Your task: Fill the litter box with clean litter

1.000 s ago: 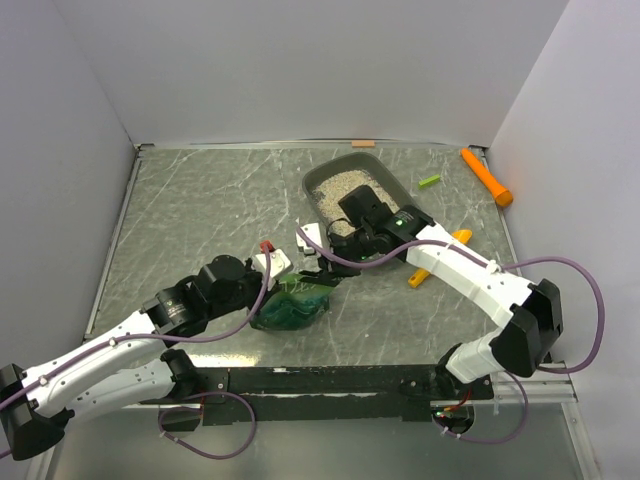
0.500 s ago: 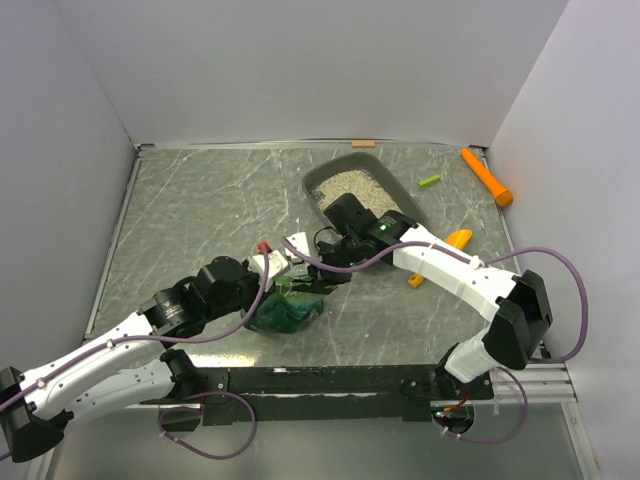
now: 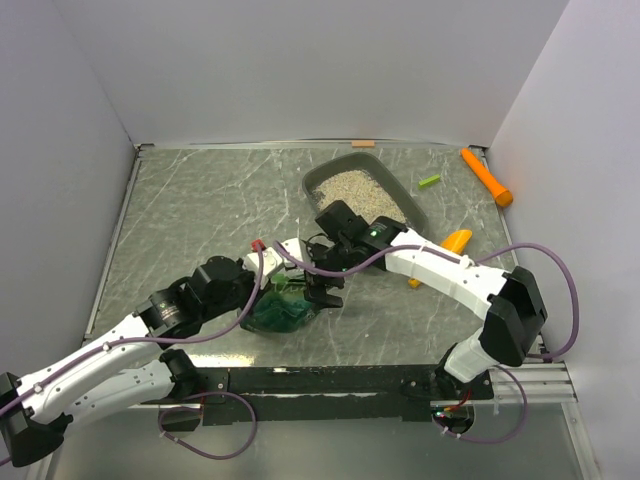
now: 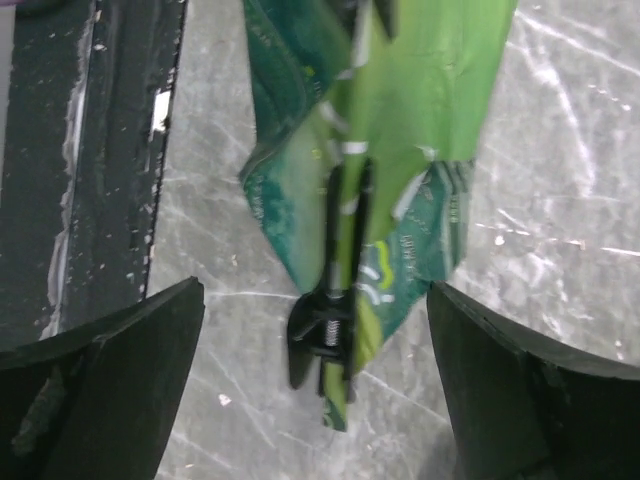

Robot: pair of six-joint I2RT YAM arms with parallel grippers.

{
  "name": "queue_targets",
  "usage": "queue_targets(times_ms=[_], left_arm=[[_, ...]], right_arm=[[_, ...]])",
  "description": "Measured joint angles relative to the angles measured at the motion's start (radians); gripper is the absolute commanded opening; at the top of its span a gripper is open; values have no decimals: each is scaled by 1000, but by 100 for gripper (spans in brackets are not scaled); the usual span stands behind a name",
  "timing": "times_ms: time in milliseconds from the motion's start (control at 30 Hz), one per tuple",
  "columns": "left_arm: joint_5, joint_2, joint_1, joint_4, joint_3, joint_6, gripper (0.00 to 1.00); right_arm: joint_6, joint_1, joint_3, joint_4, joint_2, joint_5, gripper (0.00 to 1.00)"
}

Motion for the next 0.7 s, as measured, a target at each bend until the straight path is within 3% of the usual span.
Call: queue_targets(times_ms=[267, 700], left_arm=[[-2, 0, 3, 18, 0, 0, 3], [-4, -89, 2, 76, 0, -11, 41]], right_arm=[[35, 13, -30, 39, -53, 64, 100], [305, 7, -71, 270, -333, 273, 100]])
